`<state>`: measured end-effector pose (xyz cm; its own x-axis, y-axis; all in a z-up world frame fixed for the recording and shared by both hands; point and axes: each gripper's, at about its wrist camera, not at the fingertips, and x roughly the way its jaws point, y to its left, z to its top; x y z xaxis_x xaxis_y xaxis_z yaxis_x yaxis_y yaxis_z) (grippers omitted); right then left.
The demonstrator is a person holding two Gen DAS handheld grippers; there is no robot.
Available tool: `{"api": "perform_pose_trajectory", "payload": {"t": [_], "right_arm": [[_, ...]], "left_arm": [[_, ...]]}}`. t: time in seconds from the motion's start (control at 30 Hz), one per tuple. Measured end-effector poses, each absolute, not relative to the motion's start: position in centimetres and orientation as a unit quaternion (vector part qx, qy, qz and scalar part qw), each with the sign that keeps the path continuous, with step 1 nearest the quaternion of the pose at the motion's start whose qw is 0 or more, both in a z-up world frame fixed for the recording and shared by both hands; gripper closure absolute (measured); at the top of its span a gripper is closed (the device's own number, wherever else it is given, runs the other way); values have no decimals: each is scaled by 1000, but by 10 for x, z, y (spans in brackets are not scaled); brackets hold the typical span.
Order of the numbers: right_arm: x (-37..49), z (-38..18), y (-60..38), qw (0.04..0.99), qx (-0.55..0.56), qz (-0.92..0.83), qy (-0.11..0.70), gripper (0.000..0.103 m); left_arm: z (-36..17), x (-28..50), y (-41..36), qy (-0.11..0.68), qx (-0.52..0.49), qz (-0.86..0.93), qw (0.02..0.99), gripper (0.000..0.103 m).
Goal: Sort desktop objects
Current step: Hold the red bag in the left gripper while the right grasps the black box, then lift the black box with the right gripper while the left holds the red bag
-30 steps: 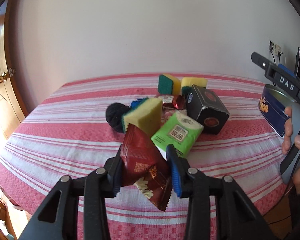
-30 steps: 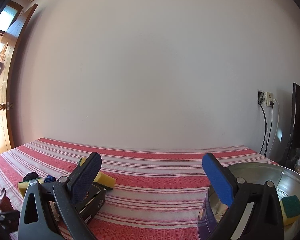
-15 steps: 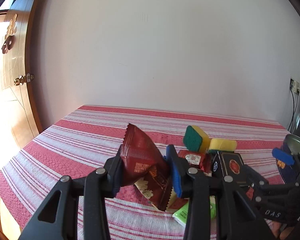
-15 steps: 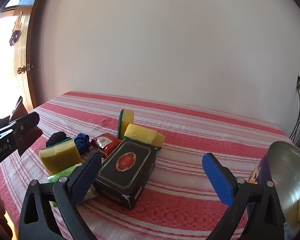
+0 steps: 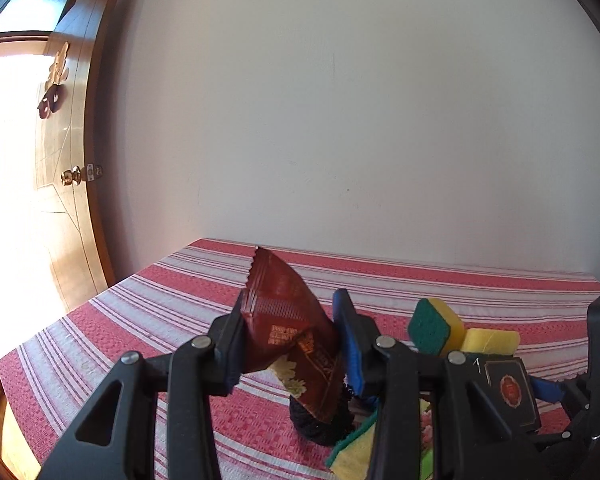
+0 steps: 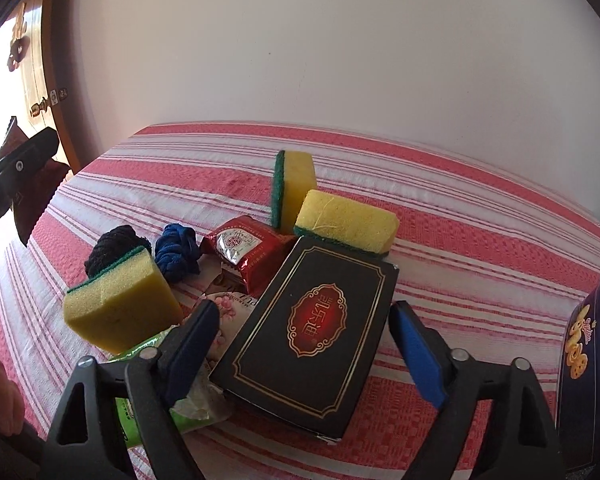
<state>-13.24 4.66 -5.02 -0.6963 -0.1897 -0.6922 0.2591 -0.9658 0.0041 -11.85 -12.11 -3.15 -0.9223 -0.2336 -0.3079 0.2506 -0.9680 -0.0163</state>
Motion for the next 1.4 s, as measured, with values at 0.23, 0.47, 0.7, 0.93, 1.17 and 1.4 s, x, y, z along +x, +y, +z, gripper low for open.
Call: {"api": "perform_pose_trajectory", "payload": {"t": [0.23, 0.47, 0.7, 0.93, 1.17, 1.4], "right_arm": [[-132, -49, 75, 133, 374, -917, -27, 45], [-97, -26, 102, 116, 291, -947, -71, 45], [-50, -4, 107, 81, 162, -981, -64, 44], [-38, 2, 92, 76, 139, -987, -23, 44], [-44, 5, 86, 77, 141, -987, -22, 44], [-41, 8, 86, 80, 141, -986, -23, 44]], "left_arm": [[-46, -121, -114, 22, 168, -979, 117, 63], [-45, -111, -118, 38, 146, -984, 90, 63], [-47, -92, -135, 89, 146, -985, 13, 63], [-49, -92, -168, 90, 185, -977, 52, 60], [-78, -125, -193, 107, 320, -938, 82, 53], [-107, -152, -179, 102, 395, -909, 87, 42]]}}
